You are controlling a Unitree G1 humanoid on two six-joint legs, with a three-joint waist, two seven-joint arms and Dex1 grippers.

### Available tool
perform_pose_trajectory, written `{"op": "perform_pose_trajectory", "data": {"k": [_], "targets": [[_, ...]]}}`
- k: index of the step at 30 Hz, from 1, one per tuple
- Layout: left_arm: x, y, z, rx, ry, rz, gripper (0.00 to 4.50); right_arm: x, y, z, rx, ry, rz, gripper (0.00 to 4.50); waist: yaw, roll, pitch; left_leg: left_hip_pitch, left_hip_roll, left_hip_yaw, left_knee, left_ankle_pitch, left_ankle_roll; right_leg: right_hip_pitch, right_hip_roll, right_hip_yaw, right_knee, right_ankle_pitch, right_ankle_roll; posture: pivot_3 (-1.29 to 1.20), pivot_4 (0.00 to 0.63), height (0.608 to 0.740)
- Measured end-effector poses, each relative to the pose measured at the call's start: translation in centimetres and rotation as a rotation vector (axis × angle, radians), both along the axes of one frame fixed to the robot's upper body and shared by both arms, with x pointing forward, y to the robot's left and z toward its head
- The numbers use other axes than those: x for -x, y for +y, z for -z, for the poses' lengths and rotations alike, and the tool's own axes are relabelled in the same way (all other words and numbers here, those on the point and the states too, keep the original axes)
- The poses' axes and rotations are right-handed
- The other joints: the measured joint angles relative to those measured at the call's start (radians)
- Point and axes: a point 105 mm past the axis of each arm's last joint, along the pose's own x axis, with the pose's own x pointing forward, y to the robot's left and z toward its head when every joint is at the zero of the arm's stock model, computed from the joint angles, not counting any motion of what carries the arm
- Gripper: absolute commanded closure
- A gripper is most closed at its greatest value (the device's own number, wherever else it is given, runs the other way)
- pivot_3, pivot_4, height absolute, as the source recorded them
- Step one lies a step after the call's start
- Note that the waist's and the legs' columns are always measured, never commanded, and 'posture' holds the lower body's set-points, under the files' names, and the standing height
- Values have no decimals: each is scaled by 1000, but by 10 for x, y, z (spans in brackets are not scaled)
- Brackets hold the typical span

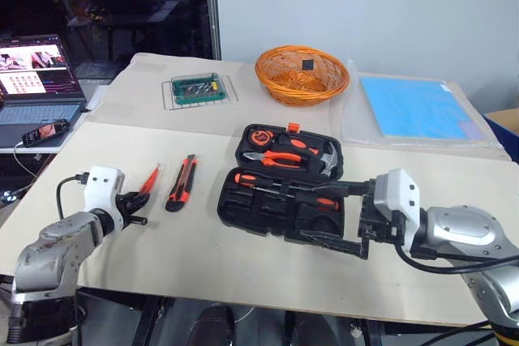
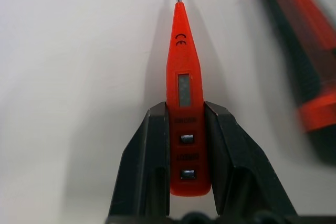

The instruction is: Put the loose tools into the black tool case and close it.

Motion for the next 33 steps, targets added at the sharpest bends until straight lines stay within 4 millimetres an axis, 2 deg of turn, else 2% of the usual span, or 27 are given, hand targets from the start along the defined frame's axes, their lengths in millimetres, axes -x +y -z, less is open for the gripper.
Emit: {"op": "perform_pose_trajectory", "data": {"k": [3, 5, 6, 8, 11, 16, 20, 24, 33], "targets": [[-4, -27, -47, 39, -114, 244, 4017, 3, -6, 0, -8, 0, 27, 0, 7, -2, 1, -2, 0, 1, 0, 0, 0, -2, 1, -1, 0, 0, 0, 0, 150, 740], [0, -50, -70, -29, -147, 434, 4017, 4, -10, -2, -13, -6, 49, 0, 8, -1, 1, -2, -1, 1, 0, 0, 0, -2, 0, 0, 0, 0, 0, 0, 150, 740], [3, -65, -75, -83, -152, 559, 4017, 6, -12, -2, -14, -9, 65, 0, 9, 0, 0, -2, -2, 2, 0, 0, 0, -1, 0, 0, -1, 0, 0, 0, 150, 740], [5, -91, -69, -188, -133, 769, 4017, 9, -17, -1, -12, -9, 94, 0, 14, 2, 0, -1, -2, 2, 0, 0, 1, 0, 0, 1, -1, 0, 0, 0, 150, 740], [-6, -117, -53, -299, -100, 981, 4017, 14, -25, 1, -6, -8, 143, 0, 24, 2, 0, -2, -2, 2, 1, 0, 1, 1, 3, 0, -1, -1, 1, 0, 150, 740], [-35, -152, -46, -449, -125, 1196, 4017, 26, -32, -1, 9, -38, 216, 0, 27, 2, 0, -2, -1, 0, 7, 2, 8, 4, 4, -1, 0, -1, 1, 0, 150, 740], [-44, -173, -29, -514, -111, 1339, 4017, 34, -33, -1, 10, -45, 259, 0, 21, 1, 0, -3, -2, 0, 9, 3, 13, 4, 4, 0, 0, -1, 2, 0, 150, 740], [-47, -175, -15, -555, -68, 1408, 4017, 40, -34, 1, 15, -40, 292, 0, 17, 1, 1, -3, -1, -1, 9, 3, 13, 3, 5, 0, 0, -1, 2, 0, 150, 740], [-49, -179, -11, -591, -49, 1443, 4017, 48, -35, 5, 16, -26, 331, 0, 21, 1, 1, -3, -1, -3, 11, 3, 13, 6, 5, 0, 0, -2, 3, 0, 150, 740]]}}
